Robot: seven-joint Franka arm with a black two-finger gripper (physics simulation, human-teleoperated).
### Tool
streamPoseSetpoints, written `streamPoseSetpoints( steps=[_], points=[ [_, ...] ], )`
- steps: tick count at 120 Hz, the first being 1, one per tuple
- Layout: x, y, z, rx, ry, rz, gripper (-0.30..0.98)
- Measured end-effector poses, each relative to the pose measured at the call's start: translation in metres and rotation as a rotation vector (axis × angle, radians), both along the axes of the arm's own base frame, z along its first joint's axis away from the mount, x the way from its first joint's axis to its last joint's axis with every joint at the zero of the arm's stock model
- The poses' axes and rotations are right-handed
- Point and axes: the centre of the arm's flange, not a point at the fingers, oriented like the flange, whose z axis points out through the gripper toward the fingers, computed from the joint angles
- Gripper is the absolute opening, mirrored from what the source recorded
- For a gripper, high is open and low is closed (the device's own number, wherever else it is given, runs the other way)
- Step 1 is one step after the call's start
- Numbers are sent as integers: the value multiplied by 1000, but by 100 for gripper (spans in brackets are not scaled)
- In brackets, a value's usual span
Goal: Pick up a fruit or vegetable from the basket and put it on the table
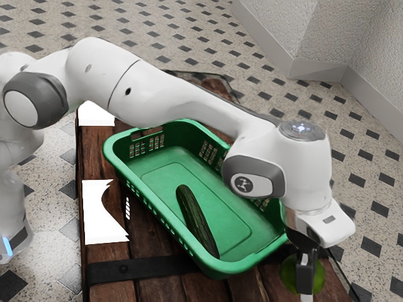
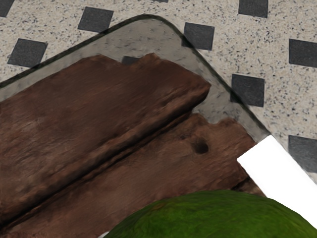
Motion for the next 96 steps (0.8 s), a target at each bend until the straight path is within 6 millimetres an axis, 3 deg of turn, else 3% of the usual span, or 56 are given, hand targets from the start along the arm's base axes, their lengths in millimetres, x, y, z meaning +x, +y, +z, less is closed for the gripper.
streamPoseSetpoints(
  steps=[13,28,33,54,96],
  points=[
    [15,-11,-58,1,55,50,7],
    [21,-15,-83,-21,82,102,6],
    [23,-14,-87,-28,86,119,7],
    [22,-14,-84,-77,108,144,42],
    [23,-10,-91,-135,154,135,63]
  ],
)
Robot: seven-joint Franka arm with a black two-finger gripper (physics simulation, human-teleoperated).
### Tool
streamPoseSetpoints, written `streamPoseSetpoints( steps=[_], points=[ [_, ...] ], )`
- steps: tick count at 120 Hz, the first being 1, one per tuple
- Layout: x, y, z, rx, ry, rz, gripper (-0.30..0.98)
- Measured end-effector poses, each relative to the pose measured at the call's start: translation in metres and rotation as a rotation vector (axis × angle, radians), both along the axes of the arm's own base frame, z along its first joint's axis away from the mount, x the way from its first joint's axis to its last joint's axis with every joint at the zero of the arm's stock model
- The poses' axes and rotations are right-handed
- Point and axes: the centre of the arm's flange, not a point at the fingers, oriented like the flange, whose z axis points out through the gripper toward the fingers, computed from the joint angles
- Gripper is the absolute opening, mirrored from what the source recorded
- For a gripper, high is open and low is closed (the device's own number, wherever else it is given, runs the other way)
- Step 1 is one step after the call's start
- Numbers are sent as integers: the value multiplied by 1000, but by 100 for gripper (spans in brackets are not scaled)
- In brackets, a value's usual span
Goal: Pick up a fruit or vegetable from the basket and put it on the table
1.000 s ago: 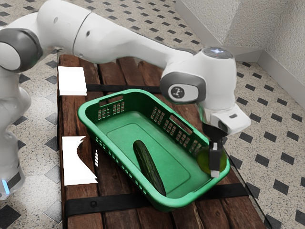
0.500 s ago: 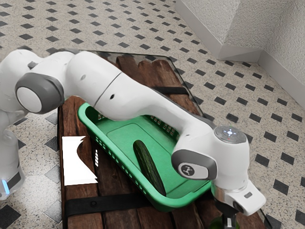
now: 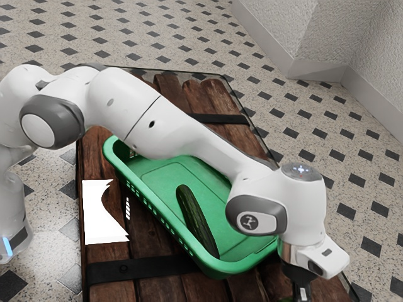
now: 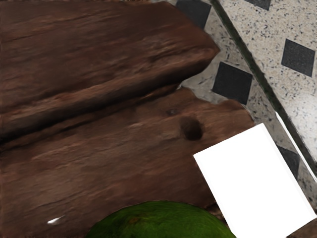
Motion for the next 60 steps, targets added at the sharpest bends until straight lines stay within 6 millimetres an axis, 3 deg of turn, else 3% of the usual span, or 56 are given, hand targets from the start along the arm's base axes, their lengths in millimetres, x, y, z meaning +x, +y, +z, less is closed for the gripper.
streamPoseSetpoints(
  steps=[9,18,23,32,34,37,44,51,55,60],
  points=[
    [8,15,23,-4,-42,18,65],
    [14,51,98,-46,-145,78,67],
    [10,76,149,-79,-196,144,67],
    [1,127,208,-110,-157,316,68],
    [3,147,217,-114,-128,379,68],
    [11,192,228,-120,-77,507,68],
    [27,328,249,-139,32,864,68],
    [22,450,255,-168,142,1203,68],
    [13,494,254,-185,204,1354,68],
    [4,519,252,-201,275,1490,69]
  ],
)
